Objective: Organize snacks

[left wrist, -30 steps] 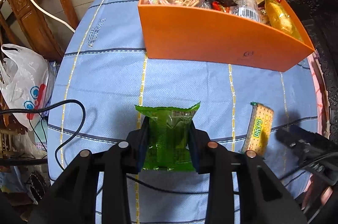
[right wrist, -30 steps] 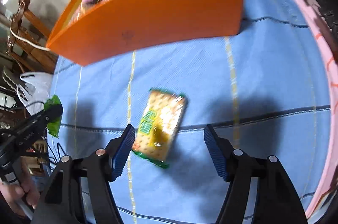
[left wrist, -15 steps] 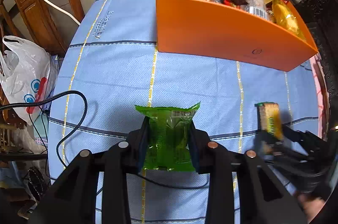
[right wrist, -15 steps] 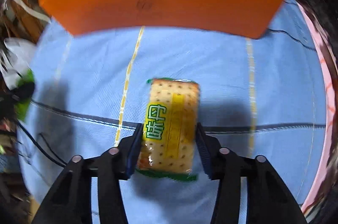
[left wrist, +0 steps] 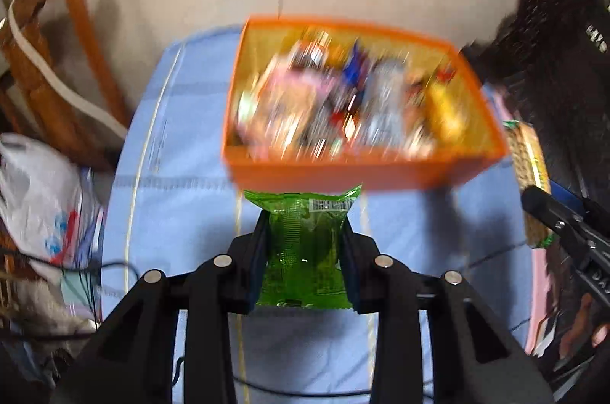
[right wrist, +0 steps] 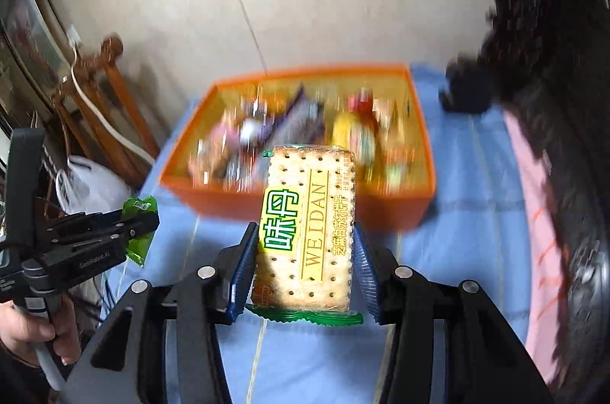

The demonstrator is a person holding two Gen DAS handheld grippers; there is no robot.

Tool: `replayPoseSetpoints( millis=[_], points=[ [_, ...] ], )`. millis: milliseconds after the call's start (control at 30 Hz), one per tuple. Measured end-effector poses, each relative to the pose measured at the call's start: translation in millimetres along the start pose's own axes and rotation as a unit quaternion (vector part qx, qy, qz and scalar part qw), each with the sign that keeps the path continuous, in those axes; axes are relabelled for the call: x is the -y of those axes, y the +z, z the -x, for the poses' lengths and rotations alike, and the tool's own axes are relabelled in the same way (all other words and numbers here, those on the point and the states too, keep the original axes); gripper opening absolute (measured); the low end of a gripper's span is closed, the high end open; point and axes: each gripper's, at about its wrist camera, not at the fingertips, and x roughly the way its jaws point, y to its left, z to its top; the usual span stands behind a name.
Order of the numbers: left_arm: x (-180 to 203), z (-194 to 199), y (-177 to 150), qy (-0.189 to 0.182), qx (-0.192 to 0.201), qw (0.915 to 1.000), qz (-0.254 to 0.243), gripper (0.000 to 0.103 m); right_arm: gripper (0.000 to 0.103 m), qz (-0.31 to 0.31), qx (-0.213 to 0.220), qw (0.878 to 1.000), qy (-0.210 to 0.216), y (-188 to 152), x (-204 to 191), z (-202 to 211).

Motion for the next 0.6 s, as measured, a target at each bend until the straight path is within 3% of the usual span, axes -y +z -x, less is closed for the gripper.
replayPoseSetpoints(
  millis=[200,233,267,300,333,367,433,600],
  points=[
    [23.5,-15.7,88.9,-0.003,0.027,0.9996,-0.007,0.034,0.048,0.003,0.035,0.999,-0.002,78.0,16.0,-36.2],
    [26.2,-28.4,105.7,0.000,0.021,0.9998,-0.004,0.038,0.049,0.004,0.039,0.999,-0.006,85.3,19.2,-42.7],
    [27.6,-36.8,114.2,0.005,0.015,0.9999,0.000,0.047,0.051,0.002,0.031,0.999,-0.014,96.8,23.6,-55.1],
    [27.9,-44.7,120.5,0.015,0.007,0.9999,0.003,0.076,0.055,-0.005,0.021,1.000,-0.018,102.3,27.0,-63.3],
    [28.7,-51.3,124.6,0.032,0.007,0.9994,0.004,0.094,0.064,-0.015,0.014,1.000,-0.017,104.5,31.1,-67.0],
    [29.3,-51.9,123.0,0.043,0.014,0.9990,0.002,0.096,0.073,-0.024,0.022,0.999,-0.018,103.8,34.9,-65.7],
    [28.4,-57.4,118.0,0.065,0.009,0.9979,-0.005,0.099,0.079,-0.010,0.037,0.999,-0.025,95.7,32.6,-65.5],
    [26.2,-61.9,97.4,0.074,-0.012,0.9972,-0.008,0.099,0.079,0.007,0.015,0.999,-0.038,67.2,25.3,-71.0]
  ],
)
